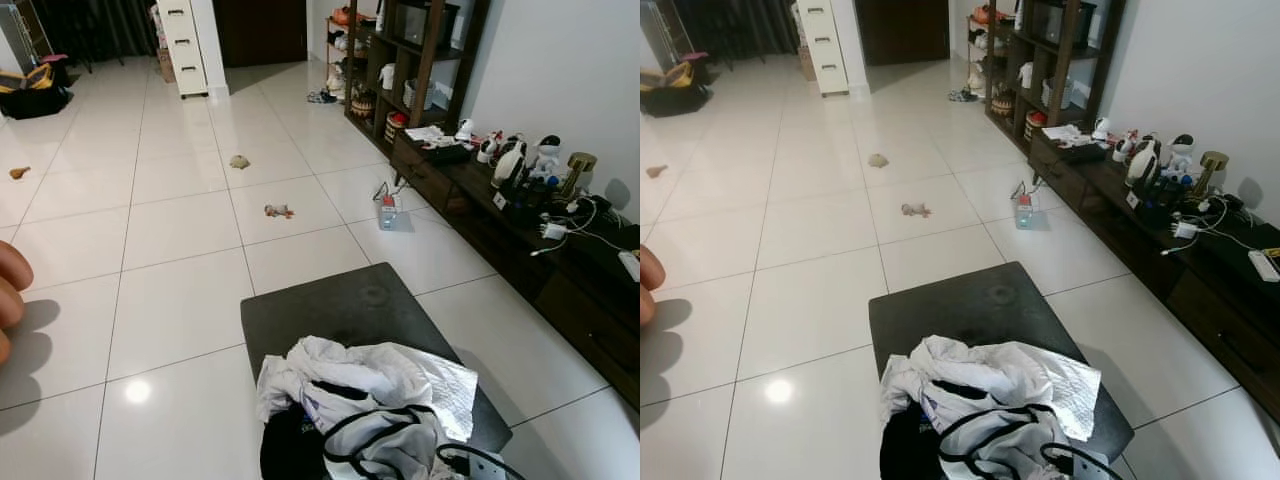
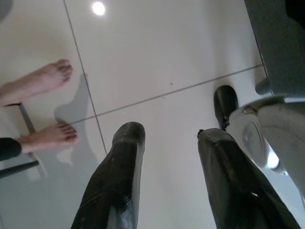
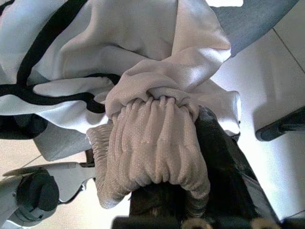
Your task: Hang hanger
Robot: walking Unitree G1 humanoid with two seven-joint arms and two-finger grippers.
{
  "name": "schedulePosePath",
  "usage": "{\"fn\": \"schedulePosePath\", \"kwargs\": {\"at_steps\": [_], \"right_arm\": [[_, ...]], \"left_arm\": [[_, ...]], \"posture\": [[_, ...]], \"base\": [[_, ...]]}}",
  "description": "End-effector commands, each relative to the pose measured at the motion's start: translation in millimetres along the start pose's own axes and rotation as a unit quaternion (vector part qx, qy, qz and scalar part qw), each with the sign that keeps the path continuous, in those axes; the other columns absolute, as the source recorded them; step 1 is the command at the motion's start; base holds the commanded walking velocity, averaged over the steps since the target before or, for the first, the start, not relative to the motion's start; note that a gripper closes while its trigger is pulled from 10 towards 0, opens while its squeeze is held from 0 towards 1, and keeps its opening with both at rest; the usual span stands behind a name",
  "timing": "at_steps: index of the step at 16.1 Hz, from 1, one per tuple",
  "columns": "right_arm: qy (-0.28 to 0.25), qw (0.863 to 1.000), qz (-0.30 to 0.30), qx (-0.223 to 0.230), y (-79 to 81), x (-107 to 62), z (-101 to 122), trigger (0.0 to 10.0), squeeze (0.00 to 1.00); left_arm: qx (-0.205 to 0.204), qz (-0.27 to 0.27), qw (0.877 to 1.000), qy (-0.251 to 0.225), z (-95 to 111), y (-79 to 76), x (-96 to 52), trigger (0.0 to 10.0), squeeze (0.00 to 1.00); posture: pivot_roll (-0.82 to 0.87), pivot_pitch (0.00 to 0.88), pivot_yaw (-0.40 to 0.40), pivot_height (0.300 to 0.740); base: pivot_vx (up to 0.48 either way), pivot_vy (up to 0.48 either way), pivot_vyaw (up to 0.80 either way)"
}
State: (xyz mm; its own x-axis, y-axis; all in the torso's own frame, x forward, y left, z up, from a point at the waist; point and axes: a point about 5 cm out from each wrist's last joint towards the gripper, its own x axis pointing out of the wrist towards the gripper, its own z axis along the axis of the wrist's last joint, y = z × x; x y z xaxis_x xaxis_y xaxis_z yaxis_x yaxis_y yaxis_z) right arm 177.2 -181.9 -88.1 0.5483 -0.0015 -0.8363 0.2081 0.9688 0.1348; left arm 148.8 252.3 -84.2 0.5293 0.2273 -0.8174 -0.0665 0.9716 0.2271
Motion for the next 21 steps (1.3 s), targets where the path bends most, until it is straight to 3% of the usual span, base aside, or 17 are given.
{"fn": "schedulePosePath", "kwargs": {"at_steps": [1, 5, 9, 12, 16, 19, 21], "right_arm": [[0.016, 1.000, -0.003, 0.011, 0.1, -0.7, -8, 10.0, 0.00], [0.026, 1.000, 0.001, 0.003, -0.9, -1.6, -13, 10.0, 0.00], [0.030, 1.000, 0.002, 0.002, 0.2, -1.7, -14, 10.0, 0.00], [0.037, 0.999, 0.003, -0.002, -0.7, -2.0, -16, 10.0, 0.00], [0.091, 0.995, -0.031, -0.035, -16.8, -6.9, -33, 10.0, 0.00], [0.099, 0.994, -0.034, -0.005, -23.2, -9.2, -38, 10.0, 0.00], [0.098, 0.995, -0.027, -0.009, -22.9, -9.2, -38, 10.0, 0.00]], "left_arm": [[0.016, -0.002, 1.000, -0.001, 0, -0.4, -0.1, 10.0, 0.00], [0.026, -0.008, 1.000, -0.008, 4, -5.4, 0.9, 10.0, 0.00], [0.061, -0.013, 0.998, -0.016, 10, -6.4, 1.8, 10.0, 0.00], [0.033, -0.011, 0.999, -0.005, 5, -6.9, 1.3, 10.0, 0.00], [0.039, -0.014, 0.999, 0.002, 1, -9.3, 0.7, 10.0, 0.00], [0.037, -0.011, 0.999, 0.000, 2, -9.2, 0.8, 10.0, 0.00], [0.037, -0.011, 0.999, 0.002, 2, -9.3, 0.8, 10.0, 0.00]], "posture": [[0.03, 0.000, 0.008, 0.740], [0.03, 0.000, 0.007, 0.740], [0.03, 0.000, 0.007, 0.740], [0.03, 0.000, 0.006, 0.740], [0.03, 0.000, 0.006, 0.740], [0.03, 0.001, 0.008, 0.740], [0.03, 0.006, 0.006, 0.740]], "base": [[0.000, 0.000, 0.00], [0.000, 0.000, -0.80], [0.000, -0.102, -0.80], [0.000, -0.160, -0.80], [0.000, 0.000, -0.80], [0.000, 0.000, -0.80], [0.000, 0.000, -0.80]]}}
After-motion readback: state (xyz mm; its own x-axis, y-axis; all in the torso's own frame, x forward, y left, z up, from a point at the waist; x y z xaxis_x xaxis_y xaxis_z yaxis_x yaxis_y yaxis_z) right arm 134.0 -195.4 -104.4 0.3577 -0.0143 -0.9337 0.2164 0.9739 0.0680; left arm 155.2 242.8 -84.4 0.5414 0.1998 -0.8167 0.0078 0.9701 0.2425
